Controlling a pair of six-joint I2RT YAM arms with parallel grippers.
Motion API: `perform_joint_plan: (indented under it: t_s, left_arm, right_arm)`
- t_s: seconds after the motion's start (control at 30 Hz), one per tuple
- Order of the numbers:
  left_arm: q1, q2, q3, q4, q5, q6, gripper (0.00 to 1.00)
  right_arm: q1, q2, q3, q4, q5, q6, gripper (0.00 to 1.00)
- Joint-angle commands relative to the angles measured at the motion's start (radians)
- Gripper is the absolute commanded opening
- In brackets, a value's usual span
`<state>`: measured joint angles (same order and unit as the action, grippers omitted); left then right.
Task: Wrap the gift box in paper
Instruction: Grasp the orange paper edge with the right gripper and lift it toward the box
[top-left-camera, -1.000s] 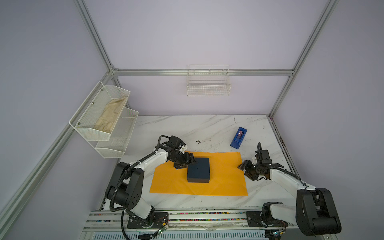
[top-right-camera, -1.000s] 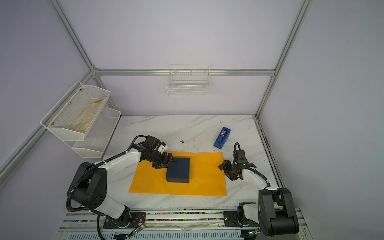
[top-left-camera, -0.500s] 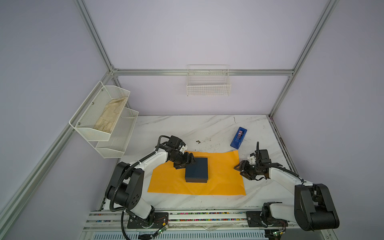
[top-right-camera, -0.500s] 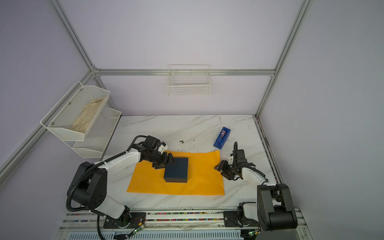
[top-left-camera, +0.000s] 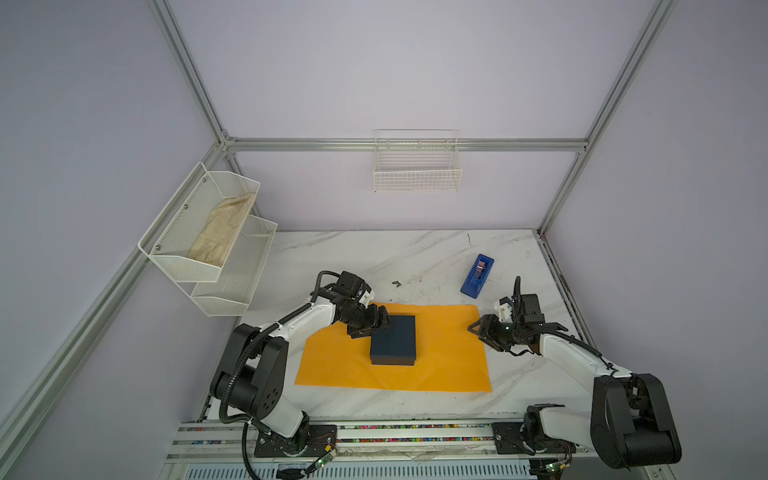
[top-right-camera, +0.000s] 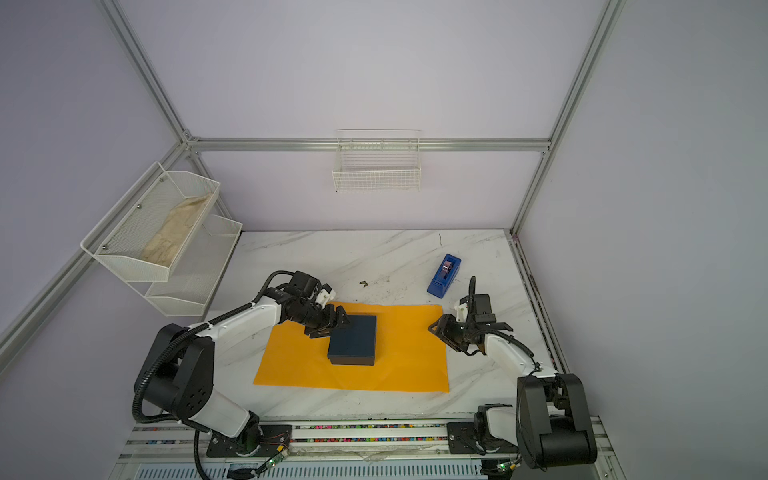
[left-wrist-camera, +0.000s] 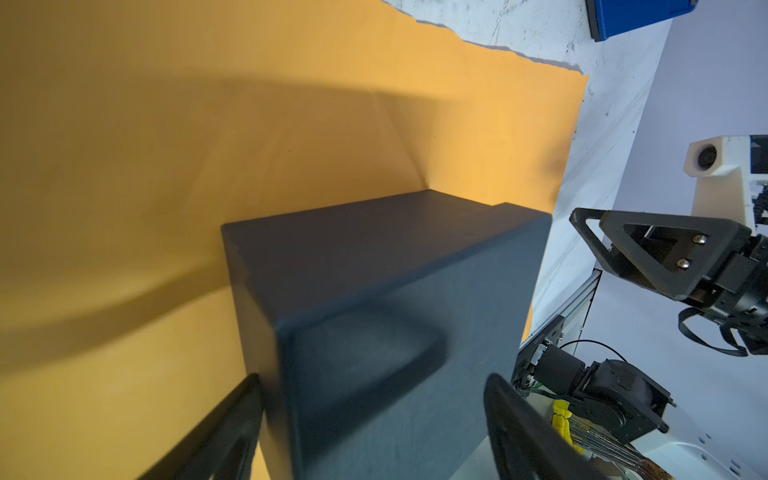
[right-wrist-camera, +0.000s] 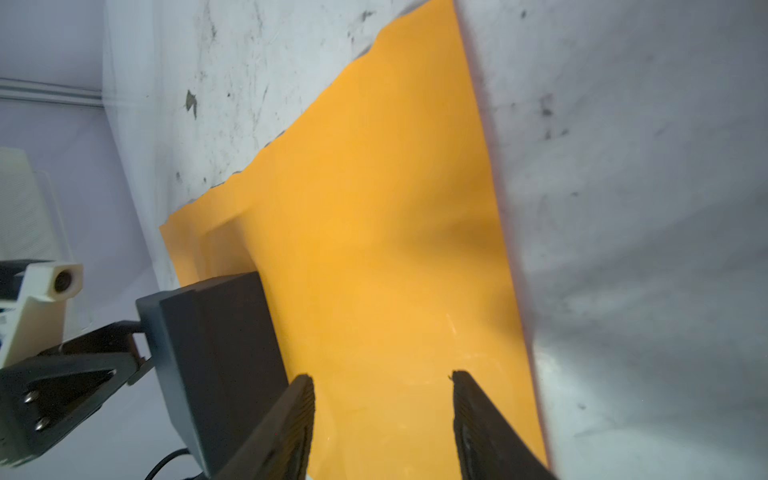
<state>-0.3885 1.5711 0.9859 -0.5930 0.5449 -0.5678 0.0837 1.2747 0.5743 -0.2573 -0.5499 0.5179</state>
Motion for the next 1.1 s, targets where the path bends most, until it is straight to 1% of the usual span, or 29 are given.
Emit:
perform_joint_plan:
  t_s: [0.0, 0.07, 0.1, 0.2, 0.37, 0.47, 0.6, 0.67, 0.8, 0.9, 1.07]
  left_arm:
    - [0.0, -0.019, 0.069, 0.009, 0.01, 0.022, 0.82]
    - [0.0, -0.024, 0.066, 0.009, 0.005, 0.023, 0.82]
    - [0.0, -0.026, 0.063, 0.009, 0.003, 0.023, 0.82]
    - [0.0, -0.024, 0.063, 0.008, 0.003, 0.025, 0.82]
    - [-0.001, -0.023, 0.065, 0.009, 0.001, 0.025, 0.82]
    - [0.0, -0.022, 0.065, 0.009, 0.001, 0.025, 0.82]
    - [0.0, -0.023, 0.06, 0.01, 0.003, 0.023, 0.82]
    - [0.0, -0.026, 0.057, 0.012, 0.002, 0.023, 0.82]
    - [0.0, -0.024, 0.057, 0.013, 0.004, 0.02, 0.82]
    - [0.0, -0.024, 0.057, 0.013, 0.003, 0.019, 0.82]
    - [0.0, -0.022, 0.06, 0.014, 0.006, 0.017, 0.82]
  right_arm:
    - [-0.002, 0.016, 0.036, -0.065, 0.189, -0.01, 0.56]
    - [-0.003, 0.006, 0.036, -0.055, 0.246, 0.0, 0.59]
    - [-0.003, 0.007, 0.036, -0.044, 0.253, 0.0, 0.59]
    - [-0.002, 0.045, 0.039, -0.012, 0.213, -0.017, 0.6]
    - [-0.003, 0.138, 0.013, 0.039, 0.072, -0.046, 0.59]
    - [-0.002, 0.16, -0.025, 0.088, -0.029, -0.03, 0.56]
    - [-0.003, 0.12, -0.08, 0.155, -0.108, 0.02, 0.53]
    - [-0.002, 0.104, -0.09, 0.151, -0.111, 0.026, 0.51]
    - [-0.003, 0.019, -0.095, 0.124, -0.093, 0.028, 0.48]
    - [-0.002, -0.027, -0.109, 0.123, -0.106, 0.04, 0.45]
    - [-0.002, -0.04, -0.125, 0.116, -0.117, 0.036, 0.41]
